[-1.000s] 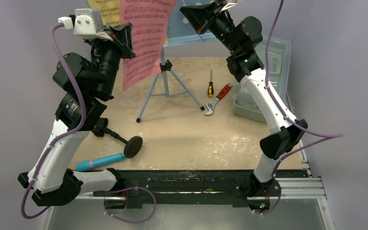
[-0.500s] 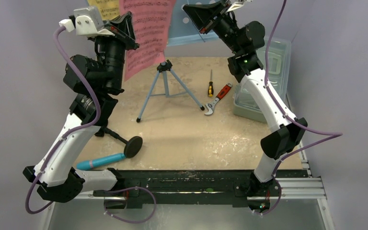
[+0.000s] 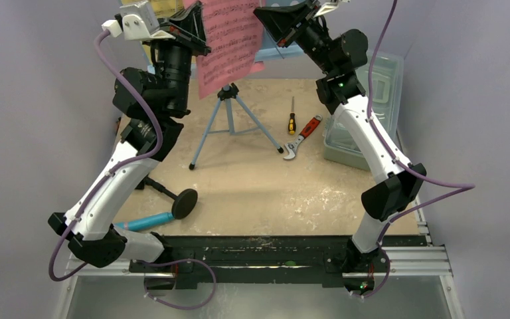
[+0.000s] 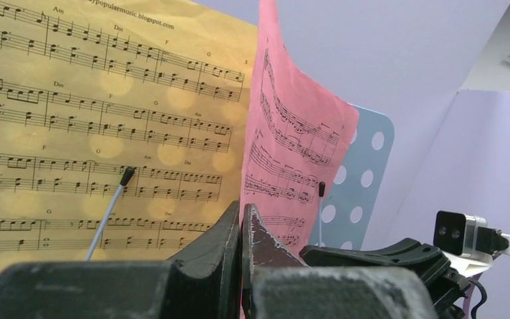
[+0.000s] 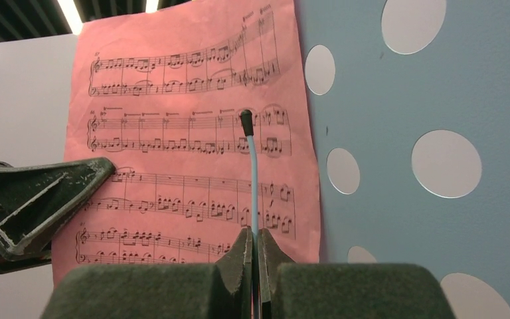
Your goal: Set up the instrument practice props
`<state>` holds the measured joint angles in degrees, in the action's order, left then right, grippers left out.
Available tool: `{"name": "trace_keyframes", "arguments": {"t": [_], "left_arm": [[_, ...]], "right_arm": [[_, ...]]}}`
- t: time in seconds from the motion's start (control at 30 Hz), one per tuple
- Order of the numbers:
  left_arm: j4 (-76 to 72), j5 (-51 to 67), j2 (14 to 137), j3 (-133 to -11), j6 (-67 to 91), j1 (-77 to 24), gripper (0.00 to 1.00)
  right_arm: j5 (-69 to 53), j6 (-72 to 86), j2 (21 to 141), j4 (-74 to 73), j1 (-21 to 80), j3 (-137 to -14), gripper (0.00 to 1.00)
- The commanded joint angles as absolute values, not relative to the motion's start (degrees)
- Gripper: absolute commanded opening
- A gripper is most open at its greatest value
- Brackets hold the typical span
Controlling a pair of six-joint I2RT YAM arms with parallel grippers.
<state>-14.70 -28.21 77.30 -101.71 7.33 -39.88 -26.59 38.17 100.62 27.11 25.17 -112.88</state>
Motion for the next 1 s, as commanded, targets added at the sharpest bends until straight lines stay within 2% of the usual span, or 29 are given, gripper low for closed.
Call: {"name": "trace_keyframes", "arguments": {"t": [0.0,0.43,0.77,0.97], "left_arm": [[-22.76,-26.34,77.81,-102.58,9.89,-39.86,0.00],[-35.02,-22.94,82.83,-100.93,12.75,-39.43,0.00],[-42.43,-25.43,78.37,-93.99,14.39,-39.42,0.00],[-43.07,-25.16,81.79,-98.67,13.23,-39.07,0.00]], "right_arm": [[-27.33,38.62,97.07,32.18,25.02,-113.92,0.00],[-27.22,39.77,96.26,34.25,25.03,-111.46,0.00],[-27.74,38.77,95.27,33.08,24.92,-112.49,0.00],[-28.11,38.92,95.71,32.31,24.91,-113.64,0.00]]}}
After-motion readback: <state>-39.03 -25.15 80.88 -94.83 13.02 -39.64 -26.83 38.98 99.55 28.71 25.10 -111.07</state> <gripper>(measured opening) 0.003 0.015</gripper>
